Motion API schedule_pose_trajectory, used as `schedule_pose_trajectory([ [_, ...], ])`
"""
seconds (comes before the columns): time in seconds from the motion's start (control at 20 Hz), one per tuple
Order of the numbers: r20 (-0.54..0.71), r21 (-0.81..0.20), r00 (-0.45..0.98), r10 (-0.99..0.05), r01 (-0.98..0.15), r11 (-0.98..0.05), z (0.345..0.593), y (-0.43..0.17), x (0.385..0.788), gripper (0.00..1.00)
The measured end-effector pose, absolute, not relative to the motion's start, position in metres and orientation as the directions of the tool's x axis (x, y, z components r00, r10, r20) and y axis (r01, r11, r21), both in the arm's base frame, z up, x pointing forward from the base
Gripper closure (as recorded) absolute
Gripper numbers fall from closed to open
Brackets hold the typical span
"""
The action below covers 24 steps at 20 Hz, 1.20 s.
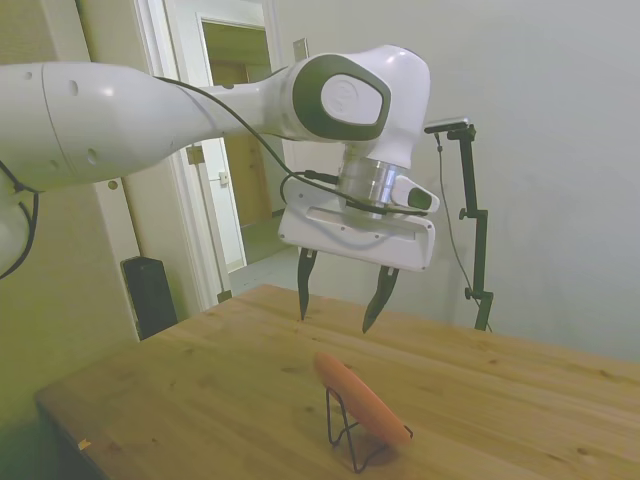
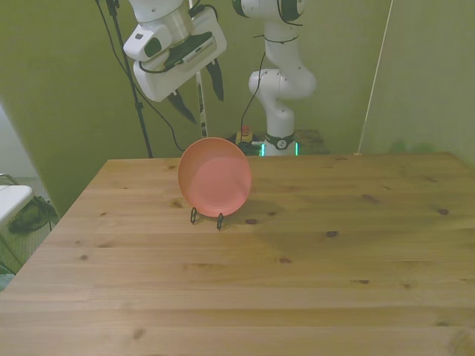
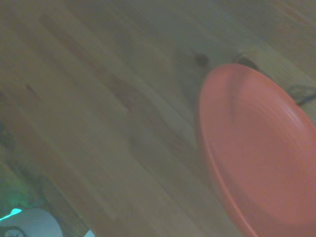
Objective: Unload the plate
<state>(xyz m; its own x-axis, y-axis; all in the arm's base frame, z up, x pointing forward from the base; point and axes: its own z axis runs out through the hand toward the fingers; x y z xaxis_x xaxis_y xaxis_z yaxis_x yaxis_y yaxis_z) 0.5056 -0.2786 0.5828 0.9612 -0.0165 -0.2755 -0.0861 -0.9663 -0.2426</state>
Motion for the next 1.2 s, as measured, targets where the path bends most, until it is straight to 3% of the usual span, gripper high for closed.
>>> schedule_pose_trajectory([
  [0.8, -0.359, -0.384, 0.924, 0.131, -0.019, -0.923, 0.509, -0.286, 0.537, 0.0],
  [1.1, -0.394, -0.415, 0.905, 0.161, -0.019, -0.909, 0.503, -0.277, 0.536, 0.0],
  [1.15, -0.396, -0.417, 0.904, 0.162, -0.019, -0.909, 0.502, -0.277, 0.536, 1.0],
  [1.2, -0.4, -0.419, 0.902, 0.164, -0.021, -0.908, 0.501, -0.277, 0.536, 1.0],
])
